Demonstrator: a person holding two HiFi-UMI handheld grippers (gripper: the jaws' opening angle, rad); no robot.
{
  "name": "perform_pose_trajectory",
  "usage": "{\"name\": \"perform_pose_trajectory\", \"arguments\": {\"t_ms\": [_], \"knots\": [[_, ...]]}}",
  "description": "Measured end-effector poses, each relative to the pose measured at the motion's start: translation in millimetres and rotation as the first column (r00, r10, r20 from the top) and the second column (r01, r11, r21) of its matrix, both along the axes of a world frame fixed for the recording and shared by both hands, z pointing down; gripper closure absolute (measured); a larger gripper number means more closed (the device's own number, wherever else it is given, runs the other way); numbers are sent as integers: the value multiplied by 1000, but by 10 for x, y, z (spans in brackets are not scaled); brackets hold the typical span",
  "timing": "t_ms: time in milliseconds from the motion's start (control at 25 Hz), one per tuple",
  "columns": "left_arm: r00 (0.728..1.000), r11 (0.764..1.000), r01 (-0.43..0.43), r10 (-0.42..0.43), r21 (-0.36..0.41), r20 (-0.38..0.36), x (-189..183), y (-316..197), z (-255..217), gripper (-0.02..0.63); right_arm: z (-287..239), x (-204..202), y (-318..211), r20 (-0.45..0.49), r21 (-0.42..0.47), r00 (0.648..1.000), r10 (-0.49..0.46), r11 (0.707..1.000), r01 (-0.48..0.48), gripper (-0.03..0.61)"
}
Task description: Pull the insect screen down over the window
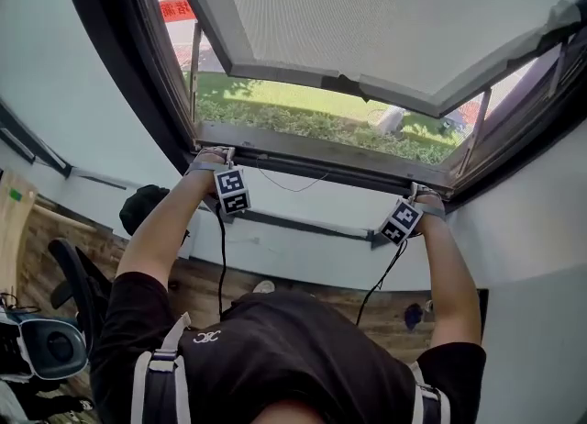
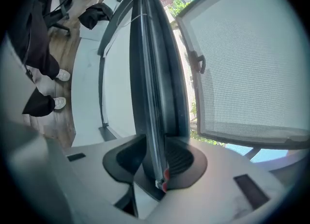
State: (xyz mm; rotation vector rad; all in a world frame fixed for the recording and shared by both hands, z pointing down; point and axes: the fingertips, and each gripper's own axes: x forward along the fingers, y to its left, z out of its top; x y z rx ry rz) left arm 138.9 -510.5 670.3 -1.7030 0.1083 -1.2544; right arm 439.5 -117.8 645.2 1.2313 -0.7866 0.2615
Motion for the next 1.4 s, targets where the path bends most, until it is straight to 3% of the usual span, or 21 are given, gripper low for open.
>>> {"name": "perform_pose_trajectory", "arguments": {"t_ms": [160,480,520,560,600,720,960,1080,1160,1400], "knots": [[1000,1000,14,-14,-21,26,-15,16,173,450,153,-31,11,16,-35,1000,18,999,-18,433],[1000,999,15,-15,-32,-16,5,1,212,439,201,19,-18,-15,-34,1000,24,999,-25,433],[1000,999,17,-17,-43,-11,11,-5,252,416,226,38,-38,-22,-48,999,24,999,-25,397],[1000,998,20,-20,-51,-2,24,-16,291,389,261,73,-67,-32,-70,999,22,997,-24,442],[1000,998,25,-24,-52,10,37,-27,316,373,297,109,-98,-45,-94,999,19,995,-23,410],[999,999,33,-31,-40,44,4,-18,334,377,361,117,-91,-77,-162,997,10,987,-22,397],[1000,998,23,-22,-57,16,21,-14,355,368,344,101,-124,-27,-14,999,47,999,-48,377],[998,996,29,-24,-84,60,57,-54,345,370,285,176,-136,-21,-44,999,31,999,-32,462],[997,995,35,-27,-97,75,40,-44,309,374,265,159,-131,-8,-24,1000,23,999,-23,445],[999,995,47,-46,-87,11,19,-22,283,377,267,71,-111,22,61,999,47,997,-48,390]]}}
